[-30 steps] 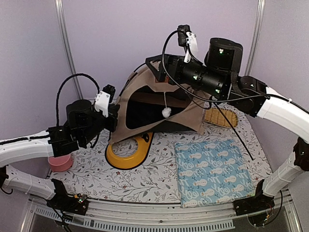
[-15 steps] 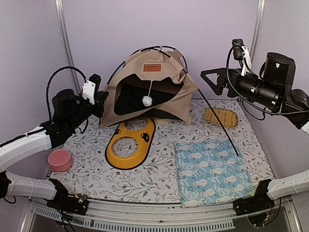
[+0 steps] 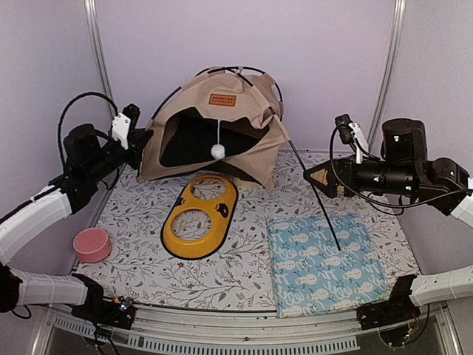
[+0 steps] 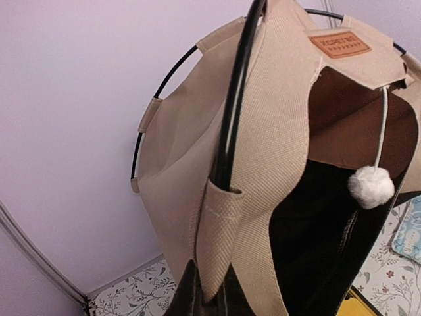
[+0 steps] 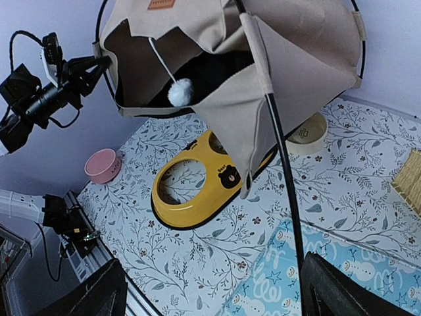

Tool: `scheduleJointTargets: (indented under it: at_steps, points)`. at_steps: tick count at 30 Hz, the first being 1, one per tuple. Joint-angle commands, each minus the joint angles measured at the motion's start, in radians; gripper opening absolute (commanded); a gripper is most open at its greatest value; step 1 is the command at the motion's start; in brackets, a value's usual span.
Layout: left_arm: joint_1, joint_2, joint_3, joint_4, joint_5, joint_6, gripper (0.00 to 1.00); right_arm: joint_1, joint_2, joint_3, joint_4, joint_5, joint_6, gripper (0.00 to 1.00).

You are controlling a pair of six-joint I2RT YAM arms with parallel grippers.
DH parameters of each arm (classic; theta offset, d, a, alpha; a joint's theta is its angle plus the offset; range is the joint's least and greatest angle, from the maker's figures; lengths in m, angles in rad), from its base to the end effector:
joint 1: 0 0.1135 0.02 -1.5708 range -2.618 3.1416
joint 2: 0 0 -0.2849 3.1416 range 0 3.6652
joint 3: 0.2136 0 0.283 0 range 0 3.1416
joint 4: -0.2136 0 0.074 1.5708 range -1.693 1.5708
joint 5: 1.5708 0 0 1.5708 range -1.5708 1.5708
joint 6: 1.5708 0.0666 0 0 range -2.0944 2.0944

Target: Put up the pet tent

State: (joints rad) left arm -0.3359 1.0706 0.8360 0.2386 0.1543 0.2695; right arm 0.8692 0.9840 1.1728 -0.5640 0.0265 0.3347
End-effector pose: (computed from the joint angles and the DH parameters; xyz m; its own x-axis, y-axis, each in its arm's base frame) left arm 0.2856 -0.1106 0.3581 0.1290 0.2336 -0.9637 0.4528 0.8507 0.2668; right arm 0.1649 0.1924 0.4101 -0.4690 -0.0462 -0.8820 -0.6284 0.7191 0.2965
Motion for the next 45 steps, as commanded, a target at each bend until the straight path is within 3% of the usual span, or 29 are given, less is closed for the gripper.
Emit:
scheduleJointTargets:
  at_steps: [1,9,18,26,37,45]
  points:
    - [0.059,-0.035,0.051,0.029,0.124,0.011,0.0,-0.007,0.01,-0.053,-0.026,-0.048,0.033,0.92]
    - [0.127,-0.023,0.081,-0.005,0.186,0.028,0.0,-0.006,0.042,-0.12,-0.038,-0.205,0.04,0.84]
    - [0.154,-0.011,0.081,0.0,0.216,0.026,0.0,-0.003,0.062,-0.219,-0.066,-0.453,0.052,0.65]
    - [0.162,-0.002,0.08,0.005,0.222,0.024,0.0,0.062,-0.018,-0.362,-0.009,-0.494,0.136,0.57]
    - [0.167,0.006,0.089,0.005,0.233,0.025,0.0,0.126,-0.093,-0.41,-0.082,-0.45,0.191,0.46]
    - [0.17,0.015,0.093,0.007,0.237,0.018,0.0,0.126,-0.072,-0.405,-0.087,-0.452,0.176,0.25]
